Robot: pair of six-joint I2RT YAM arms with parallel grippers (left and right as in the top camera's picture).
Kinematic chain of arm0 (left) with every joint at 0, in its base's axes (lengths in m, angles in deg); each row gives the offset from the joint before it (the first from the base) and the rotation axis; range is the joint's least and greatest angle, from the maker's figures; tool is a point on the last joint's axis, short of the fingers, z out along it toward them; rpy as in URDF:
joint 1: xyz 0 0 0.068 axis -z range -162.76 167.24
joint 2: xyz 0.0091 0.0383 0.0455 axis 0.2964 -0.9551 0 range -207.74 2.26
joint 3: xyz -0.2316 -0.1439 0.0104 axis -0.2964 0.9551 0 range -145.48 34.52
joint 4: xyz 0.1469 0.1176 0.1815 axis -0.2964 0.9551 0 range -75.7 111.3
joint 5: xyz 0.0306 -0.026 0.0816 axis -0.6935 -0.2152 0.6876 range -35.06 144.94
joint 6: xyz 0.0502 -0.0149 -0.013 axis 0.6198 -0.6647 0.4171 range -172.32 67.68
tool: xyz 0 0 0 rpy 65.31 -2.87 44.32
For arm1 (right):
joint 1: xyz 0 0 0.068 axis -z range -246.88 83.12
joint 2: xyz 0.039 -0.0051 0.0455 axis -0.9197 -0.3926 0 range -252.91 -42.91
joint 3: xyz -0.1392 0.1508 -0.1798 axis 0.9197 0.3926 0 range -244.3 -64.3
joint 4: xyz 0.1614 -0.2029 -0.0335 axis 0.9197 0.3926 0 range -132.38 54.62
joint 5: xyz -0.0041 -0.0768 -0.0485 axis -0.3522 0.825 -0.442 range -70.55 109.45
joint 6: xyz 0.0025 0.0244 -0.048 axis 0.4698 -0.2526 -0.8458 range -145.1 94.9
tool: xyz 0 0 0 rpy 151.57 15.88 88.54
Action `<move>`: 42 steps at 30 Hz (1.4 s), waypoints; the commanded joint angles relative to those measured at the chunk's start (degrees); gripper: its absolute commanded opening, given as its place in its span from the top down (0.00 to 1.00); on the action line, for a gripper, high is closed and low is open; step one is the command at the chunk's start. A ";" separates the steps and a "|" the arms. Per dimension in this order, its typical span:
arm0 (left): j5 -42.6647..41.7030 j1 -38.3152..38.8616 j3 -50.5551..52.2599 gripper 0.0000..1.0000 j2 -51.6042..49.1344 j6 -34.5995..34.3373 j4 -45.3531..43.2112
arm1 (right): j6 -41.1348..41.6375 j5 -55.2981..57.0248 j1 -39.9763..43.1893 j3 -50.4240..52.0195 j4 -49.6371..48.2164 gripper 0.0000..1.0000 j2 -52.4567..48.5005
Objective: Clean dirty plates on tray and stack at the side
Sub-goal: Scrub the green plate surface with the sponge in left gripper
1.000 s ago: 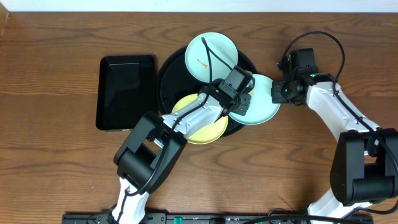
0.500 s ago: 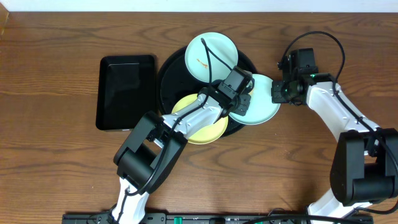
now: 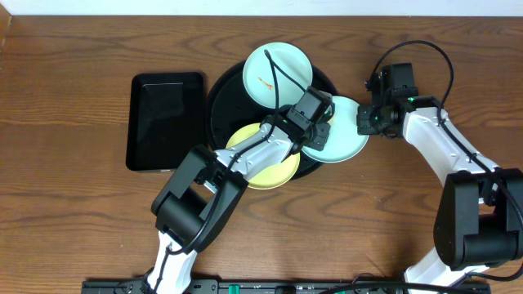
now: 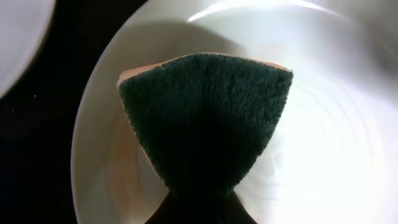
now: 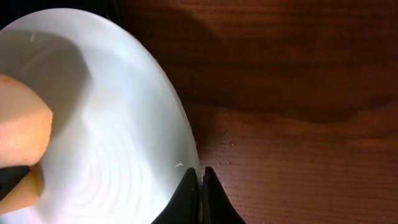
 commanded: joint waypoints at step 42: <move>3.19 -1.18 0.79 0.92 -7.69 2.75 -10.58 | -0.55 -0.31 -0.26 0.42 0.02 0.99 -0.39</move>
